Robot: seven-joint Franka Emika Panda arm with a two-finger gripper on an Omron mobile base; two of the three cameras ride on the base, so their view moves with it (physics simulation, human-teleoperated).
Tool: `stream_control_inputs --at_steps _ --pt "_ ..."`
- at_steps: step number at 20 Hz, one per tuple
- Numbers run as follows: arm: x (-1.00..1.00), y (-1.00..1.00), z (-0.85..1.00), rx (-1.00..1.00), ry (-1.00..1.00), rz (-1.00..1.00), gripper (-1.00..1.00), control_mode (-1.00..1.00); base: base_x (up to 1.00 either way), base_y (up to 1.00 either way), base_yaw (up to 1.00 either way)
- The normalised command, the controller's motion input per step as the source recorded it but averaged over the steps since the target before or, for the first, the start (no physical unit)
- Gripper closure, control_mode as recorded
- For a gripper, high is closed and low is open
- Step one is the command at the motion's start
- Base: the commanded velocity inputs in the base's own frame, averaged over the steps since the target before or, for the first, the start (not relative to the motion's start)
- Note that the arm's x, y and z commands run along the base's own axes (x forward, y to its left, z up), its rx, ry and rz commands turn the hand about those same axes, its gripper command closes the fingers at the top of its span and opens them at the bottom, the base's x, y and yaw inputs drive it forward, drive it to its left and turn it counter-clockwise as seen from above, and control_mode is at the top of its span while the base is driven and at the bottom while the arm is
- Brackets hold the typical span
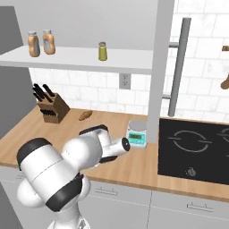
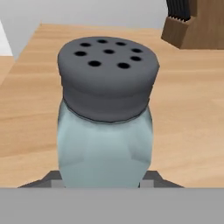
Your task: Put the shaker and condiment bottle from the counter next to their counterparts in the cabinet.
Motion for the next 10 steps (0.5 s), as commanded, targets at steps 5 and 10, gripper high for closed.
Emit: stream_control_inputs --at_steps 5,10 --pt "0.0 0.03 0.17 0.16 0.0 -0.04 1.0 -1.0 0.0 0.0 0.0" --pt "0.0 0.12 0.34 0.12 0.0 -0.11 1.0 -1.0 0.0 0.0 0.0"
